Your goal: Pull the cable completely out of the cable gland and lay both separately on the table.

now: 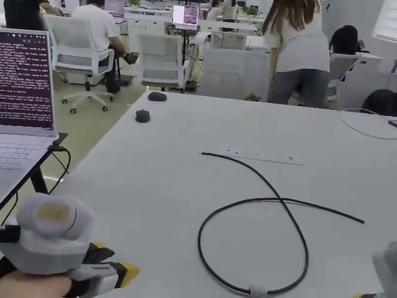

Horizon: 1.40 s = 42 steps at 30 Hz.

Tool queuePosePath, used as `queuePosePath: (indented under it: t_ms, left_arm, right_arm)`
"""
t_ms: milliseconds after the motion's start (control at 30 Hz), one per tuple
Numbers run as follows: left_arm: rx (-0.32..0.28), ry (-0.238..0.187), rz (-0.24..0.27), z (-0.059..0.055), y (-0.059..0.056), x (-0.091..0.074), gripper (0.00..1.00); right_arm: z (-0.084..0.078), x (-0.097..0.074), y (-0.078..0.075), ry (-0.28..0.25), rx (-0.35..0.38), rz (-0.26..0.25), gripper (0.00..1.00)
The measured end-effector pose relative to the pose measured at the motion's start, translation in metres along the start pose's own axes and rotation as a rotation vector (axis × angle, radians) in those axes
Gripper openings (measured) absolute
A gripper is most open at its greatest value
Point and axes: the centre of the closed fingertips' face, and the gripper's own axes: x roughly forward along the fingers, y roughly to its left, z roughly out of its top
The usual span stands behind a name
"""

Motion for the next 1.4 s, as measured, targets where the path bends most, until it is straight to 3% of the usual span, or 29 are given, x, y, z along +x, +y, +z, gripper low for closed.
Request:
queuePosePath:
  t_ms: [267,500,700,767,967,1200,1267,1300,1333,1400]
  left_arm:
    - [0.002,0.004,-0.005,-0.001,0.000,0.001,0.35]
    - [0.002,0.008,-0.005,-0.003,0.001,0.001,0.35]
    - [0.002,0.013,-0.004,-0.004,0.002,0.001,0.35]
    - [0.002,0.015,-0.004,-0.005,0.002,0.001,0.35]
    - [0.004,0.017,-0.005,-0.005,0.002,0.001,0.35]
    - [0.010,0.023,-0.008,-0.006,0.001,0.001,0.35]
    - [0.013,0.024,-0.008,-0.006,0.001,0.001,0.35]
    - [0.016,0.026,-0.008,-0.006,0.001,0.002,0.34]
    - [0.021,0.029,-0.010,-0.007,0.000,0.002,0.34]
    - [0.032,0.038,-0.015,-0.007,-0.001,0.002,0.35]
  right_arm:
    - [0.006,0.026,-0.017,0.113,-0.288,0.014,0.42]
    - [0.033,0.058,-0.005,0.134,-0.423,0.083,0.39]
    - [0.042,0.085,0.001,0.162,-0.462,0.110,0.34]
    - [0.044,0.092,0.001,0.174,-0.508,0.115,0.30]
    - [0.050,0.105,0.004,0.191,-0.516,0.122,0.29]
    - [0.043,0.113,0.006,0.212,-0.522,0.130,0.23]
    - [0.040,0.114,0.003,0.227,-0.531,0.112,0.20]
    - [0.042,0.113,0.004,0.207,-0.535,0.120,0.17]
    - [0.044,0.113,-0.002,0.208,-0.536,0.084,0.13]
    - [0.044,0.108,0.000,0.211,-0.527,0.094,0.13]
